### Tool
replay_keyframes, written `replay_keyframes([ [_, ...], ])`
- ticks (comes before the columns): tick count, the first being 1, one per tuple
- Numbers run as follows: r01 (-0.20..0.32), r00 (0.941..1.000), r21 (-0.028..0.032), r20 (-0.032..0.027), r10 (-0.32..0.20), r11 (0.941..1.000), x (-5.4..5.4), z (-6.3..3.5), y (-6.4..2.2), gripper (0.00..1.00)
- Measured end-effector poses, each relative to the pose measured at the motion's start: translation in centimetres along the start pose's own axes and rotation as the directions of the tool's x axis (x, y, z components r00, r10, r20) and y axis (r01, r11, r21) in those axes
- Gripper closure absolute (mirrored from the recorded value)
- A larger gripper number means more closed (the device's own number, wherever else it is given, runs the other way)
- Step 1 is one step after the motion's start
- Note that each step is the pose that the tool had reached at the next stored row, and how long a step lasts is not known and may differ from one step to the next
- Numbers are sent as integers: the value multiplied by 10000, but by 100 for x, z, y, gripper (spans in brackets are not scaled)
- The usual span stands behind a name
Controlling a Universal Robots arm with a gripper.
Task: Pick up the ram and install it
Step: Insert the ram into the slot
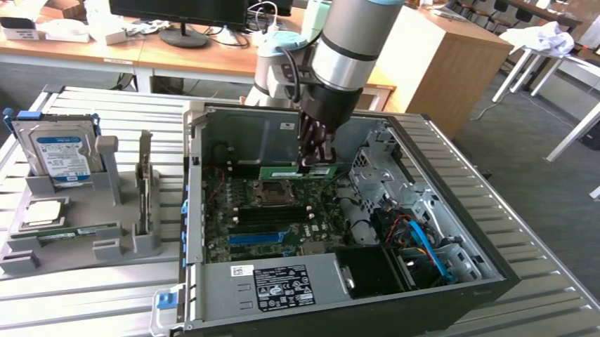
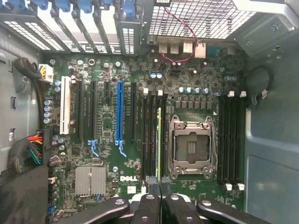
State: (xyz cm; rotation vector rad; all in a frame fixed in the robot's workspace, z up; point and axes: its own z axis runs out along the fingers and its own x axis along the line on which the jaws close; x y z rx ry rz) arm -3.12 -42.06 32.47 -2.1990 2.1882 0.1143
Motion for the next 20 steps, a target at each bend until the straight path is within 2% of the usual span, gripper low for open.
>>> replay_keyframes([
  [20,0,10000,0,-1,0,10000,3,41,-1,88],
])
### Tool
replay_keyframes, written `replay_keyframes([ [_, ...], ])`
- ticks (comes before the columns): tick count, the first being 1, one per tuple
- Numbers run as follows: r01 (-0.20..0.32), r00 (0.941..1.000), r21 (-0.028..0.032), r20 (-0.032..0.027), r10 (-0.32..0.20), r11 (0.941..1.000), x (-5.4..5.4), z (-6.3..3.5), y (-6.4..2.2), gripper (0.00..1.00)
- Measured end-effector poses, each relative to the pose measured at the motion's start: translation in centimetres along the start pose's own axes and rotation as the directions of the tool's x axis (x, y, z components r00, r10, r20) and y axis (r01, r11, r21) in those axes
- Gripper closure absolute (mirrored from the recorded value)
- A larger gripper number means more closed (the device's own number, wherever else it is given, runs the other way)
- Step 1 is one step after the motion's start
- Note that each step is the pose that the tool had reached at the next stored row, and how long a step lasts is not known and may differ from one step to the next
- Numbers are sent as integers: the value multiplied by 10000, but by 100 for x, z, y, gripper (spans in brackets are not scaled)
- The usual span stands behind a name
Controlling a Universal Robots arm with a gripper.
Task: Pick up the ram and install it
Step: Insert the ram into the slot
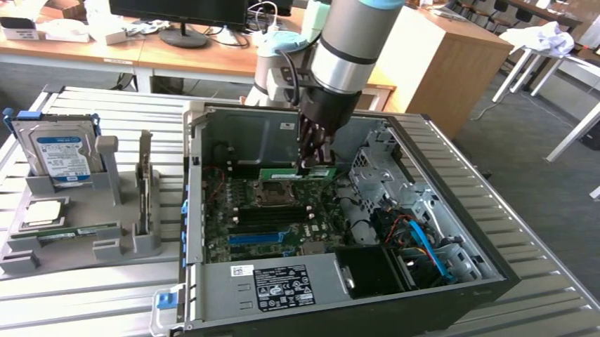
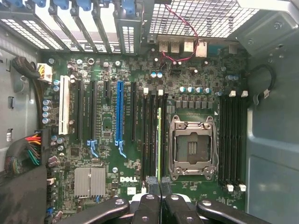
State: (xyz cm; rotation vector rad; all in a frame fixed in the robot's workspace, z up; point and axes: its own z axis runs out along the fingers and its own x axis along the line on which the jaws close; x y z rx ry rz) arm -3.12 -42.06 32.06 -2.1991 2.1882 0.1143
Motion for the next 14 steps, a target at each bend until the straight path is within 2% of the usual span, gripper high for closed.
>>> replay_keyframes([
  [14,0,10000,0,0,0,10000,2,29,-1,88],
])
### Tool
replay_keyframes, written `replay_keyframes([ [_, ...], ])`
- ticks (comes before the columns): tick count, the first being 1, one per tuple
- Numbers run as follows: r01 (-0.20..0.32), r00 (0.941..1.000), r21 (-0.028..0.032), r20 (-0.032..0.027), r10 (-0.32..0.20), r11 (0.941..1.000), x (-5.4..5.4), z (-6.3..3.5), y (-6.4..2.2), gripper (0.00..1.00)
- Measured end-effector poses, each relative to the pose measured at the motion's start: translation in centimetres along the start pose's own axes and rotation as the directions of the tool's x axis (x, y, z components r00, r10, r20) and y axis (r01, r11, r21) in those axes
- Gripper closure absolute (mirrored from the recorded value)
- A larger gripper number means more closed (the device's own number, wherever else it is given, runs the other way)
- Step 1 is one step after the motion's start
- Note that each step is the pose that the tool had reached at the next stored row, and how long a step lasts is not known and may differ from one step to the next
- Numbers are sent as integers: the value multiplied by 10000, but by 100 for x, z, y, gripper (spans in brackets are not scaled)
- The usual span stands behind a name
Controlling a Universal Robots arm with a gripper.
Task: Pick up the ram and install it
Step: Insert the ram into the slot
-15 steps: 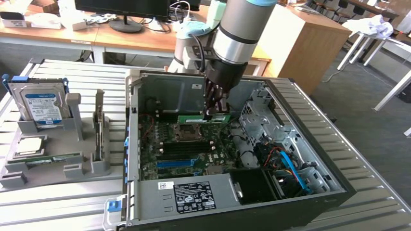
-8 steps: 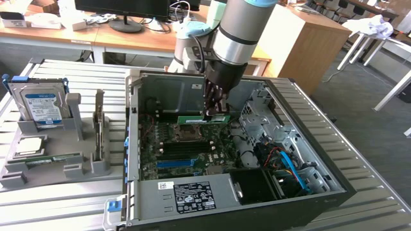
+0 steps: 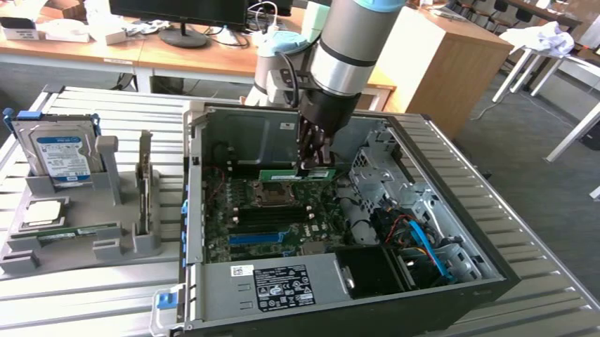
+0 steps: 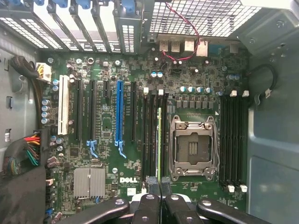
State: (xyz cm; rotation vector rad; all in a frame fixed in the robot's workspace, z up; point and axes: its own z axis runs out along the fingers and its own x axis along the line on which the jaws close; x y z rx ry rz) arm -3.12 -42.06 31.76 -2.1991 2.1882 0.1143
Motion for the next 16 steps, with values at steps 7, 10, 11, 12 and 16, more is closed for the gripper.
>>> replay_keyframes([
  [7,0,10000,1,0,0,10000,1,15,-1,88],
  [10,0,10000,0,0,0,10000,2,20,-1,88],
  [11,0,10000,1,1,0,10000,2,23,-1,88],
  [12,0,10000,1,1,0,10000,2,25,-1,88],
  [16,0,10000,1,1,0,10000,3,33,-1,88],
])
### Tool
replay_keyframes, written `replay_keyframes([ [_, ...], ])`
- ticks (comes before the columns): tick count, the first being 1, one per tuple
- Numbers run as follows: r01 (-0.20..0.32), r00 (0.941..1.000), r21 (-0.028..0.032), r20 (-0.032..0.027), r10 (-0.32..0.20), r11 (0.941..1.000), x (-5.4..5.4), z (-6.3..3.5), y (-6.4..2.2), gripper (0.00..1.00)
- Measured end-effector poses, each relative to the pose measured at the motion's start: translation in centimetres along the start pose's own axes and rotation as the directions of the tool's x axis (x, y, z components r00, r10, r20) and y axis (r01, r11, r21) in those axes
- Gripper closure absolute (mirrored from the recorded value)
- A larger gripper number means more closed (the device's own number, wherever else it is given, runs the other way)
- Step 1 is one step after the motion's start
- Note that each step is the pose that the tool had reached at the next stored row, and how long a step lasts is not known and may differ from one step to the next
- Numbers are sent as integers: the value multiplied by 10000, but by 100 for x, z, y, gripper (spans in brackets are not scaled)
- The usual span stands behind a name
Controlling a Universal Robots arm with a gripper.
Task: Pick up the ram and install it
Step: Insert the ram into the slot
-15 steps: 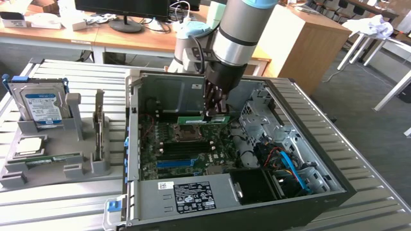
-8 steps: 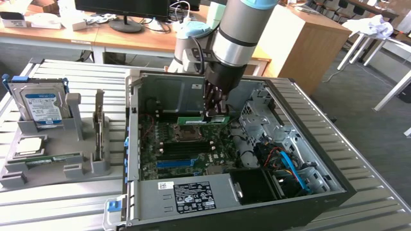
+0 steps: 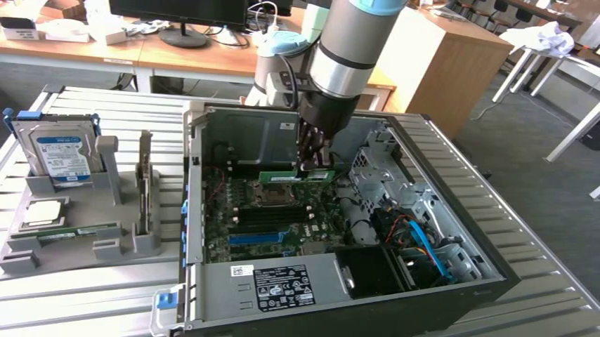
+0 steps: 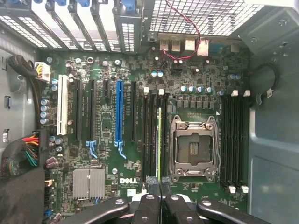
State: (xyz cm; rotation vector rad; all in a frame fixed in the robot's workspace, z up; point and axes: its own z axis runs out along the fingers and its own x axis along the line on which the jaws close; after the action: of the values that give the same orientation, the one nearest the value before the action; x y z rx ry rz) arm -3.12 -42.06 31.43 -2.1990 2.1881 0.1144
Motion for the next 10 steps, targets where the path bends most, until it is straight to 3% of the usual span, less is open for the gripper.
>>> replay_keyframes([
  [10,-1,10000,0,-1,1,10000,2,20,0,88],
])
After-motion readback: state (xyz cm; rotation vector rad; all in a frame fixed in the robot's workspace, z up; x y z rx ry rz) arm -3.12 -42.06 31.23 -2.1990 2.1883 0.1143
